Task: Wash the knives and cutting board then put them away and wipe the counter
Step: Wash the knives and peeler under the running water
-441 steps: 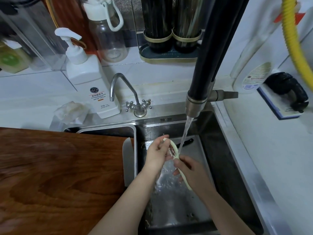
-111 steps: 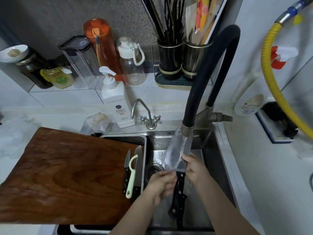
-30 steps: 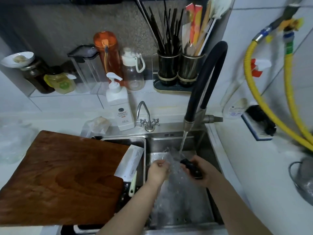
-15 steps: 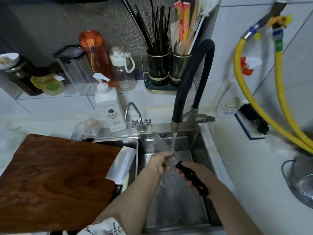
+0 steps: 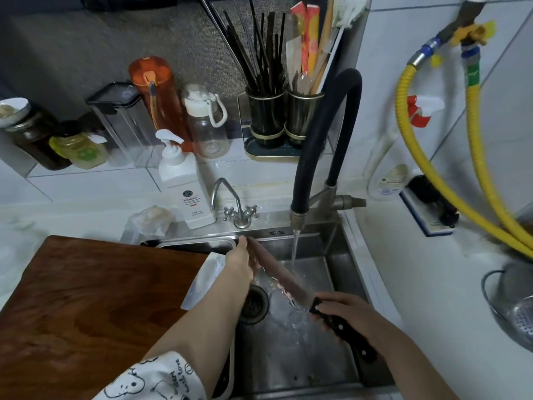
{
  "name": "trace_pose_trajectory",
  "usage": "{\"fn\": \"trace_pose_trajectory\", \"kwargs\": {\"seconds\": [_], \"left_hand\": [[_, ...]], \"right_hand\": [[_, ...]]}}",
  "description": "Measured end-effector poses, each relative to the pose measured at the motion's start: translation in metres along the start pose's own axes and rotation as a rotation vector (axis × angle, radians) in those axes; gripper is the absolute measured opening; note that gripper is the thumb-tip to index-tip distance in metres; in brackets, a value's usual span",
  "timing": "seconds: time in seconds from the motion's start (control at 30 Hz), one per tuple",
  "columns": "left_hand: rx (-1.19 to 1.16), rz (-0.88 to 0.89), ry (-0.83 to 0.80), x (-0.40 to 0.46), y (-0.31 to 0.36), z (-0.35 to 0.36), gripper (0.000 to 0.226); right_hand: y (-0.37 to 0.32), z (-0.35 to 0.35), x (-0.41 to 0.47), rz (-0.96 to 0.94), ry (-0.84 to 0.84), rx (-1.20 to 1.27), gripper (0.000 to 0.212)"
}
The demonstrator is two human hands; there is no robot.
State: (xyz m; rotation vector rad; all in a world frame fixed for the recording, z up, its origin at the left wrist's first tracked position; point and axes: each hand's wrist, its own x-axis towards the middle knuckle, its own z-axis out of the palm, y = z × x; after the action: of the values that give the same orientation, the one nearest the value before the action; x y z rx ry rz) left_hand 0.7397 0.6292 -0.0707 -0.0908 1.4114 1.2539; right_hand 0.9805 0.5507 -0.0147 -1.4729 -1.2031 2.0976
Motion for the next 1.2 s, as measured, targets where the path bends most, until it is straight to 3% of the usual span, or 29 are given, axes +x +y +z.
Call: {"fn": "trace_pose_trajectory", "kwargs": {"seconds": [0.1,0.23,0.43,0.6,0.67,0.8,0.97,1.2], "left_hand": [[0.211,-0.031,-0.062,-0.017,-0.014,-0.006,0.038],[0.357,-0.107,-0.204,-0.044,-0.046,-0.009,0.021],[0.332,-0.081,-0.221,-0.055,-0.067,-0.01,0.01],[0.341,-0.11,-0.285,-0.07,-0.073,-0.002,0.009],[0.367,-0.12,-0.308,-0.076,-0.077,0.002,0.015],[0.364,-0.085,-0.328,-0.083,-0.071,0.005,0.006],[0.447,-0.057,-0.357,-0.084,-0.06,-0.008,0.01],[0.556,-0.02,-0.423,-0.094,-0.054,-0.041,0.006]], "right_hand": [[0.002,0.004,0.004,-0.07,0.057,-0.194,0.026],[0.013,0.006,0.02,-0.167,0.151,-0.489,0.034],[0.025,0.008,0.028,-0.255,0.187,-0.655,0.034],[0.03,0.006,0.033,-0.274,0.227,-0.588,0.032],[0.026,0.008,0.03,-0.291,0.259,-0.484,0.027],[0.018,0.008,0.03,-0.295,0.251,-0.368,0.025],[0.004,0.013,0.047,-0.251,0.368,-0.106,0.023],[-0.029,0.037,0.076,-0.219,0.234,0.13,0.024]]}}
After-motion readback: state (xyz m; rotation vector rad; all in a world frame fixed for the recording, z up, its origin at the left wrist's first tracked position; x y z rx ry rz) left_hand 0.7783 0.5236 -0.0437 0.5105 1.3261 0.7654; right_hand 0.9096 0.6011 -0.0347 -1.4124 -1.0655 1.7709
